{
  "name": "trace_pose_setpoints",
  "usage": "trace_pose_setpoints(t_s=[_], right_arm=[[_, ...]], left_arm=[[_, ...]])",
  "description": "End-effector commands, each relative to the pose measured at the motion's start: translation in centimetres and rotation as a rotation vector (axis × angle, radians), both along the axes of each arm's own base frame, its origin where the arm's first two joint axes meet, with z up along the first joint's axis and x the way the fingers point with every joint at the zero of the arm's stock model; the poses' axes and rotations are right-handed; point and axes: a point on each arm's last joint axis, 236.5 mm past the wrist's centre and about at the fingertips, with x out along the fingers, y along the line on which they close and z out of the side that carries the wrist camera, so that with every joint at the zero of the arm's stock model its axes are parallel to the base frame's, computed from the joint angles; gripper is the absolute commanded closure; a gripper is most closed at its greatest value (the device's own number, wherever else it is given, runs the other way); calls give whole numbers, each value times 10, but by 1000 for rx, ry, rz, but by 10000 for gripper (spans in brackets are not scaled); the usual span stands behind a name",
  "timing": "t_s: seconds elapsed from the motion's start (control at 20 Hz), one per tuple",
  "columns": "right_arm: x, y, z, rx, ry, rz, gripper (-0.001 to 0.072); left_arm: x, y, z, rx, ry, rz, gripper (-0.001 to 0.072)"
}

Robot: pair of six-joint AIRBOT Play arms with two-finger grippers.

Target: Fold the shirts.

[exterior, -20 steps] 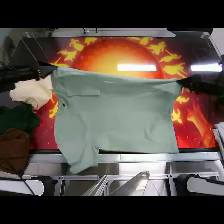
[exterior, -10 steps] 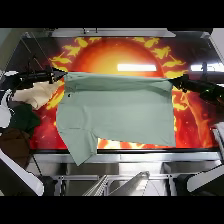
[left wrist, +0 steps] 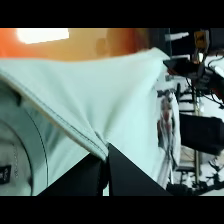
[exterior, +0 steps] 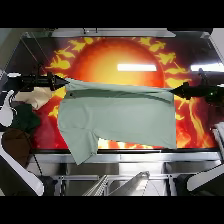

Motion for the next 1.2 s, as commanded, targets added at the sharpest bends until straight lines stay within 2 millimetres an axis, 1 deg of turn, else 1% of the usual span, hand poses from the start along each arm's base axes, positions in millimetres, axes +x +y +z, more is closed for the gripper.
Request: trace_pose_setpoints(t_s=[0.0,0.2,0.35,0.45,0.55,0.6,0.65,0.7,0.75,0.8,0.9,1.0,1.05,1.1,1.15], right_arm=[[-13,1,-10,-32,46,47,694],[-20,-1,-18,-71,65,74,694],[-20,0,-18,-75,62,78,693],[-19,0,-19,-80,62,77,694],[-19,0,-19,-80,62,77,693],[-20,0,-18,-80,60,78,692],[-21,0,-15,-76,59,82,662],[-23,-1,-10,-72,55,89,512],[-24,-3,-3,-70,48,96,375],[-26,-5,7,-65,37,103,300],[-29,-18,27,-69,30,70,300],[-41,-28,48,-60,37,63,303],[-52,-26,60,-31,48,87,358],[-66,-21,71,1,68,115,376],[-78,-14,78,25,85,137,376]], left_arm=[[-19,-9,-15,-2,61,-47,699],[-34,2,-44,123,148,-80,705],[-39,3,-61,204,168,-101,706],[-39,3,-71,255,166,-104,706],[-30,3,-72,269,145,-81,706],[-25,4,-68,277,127,-75,706],[-20,5,-60,280,105,-77,693],[-16,6,-51,281,97,-76,562],[-11,9,-40,282,98,-66,411],[-9,12,-28,279,88,-75,411],[-8,18,-4,276,88,-87,411],[-10,24,17,272,118,-84,411],[-17,24,24,268,139,-100,411],[-25,26,28,259,166,-105,413],[-35,24,30,252,194,-113,417]])
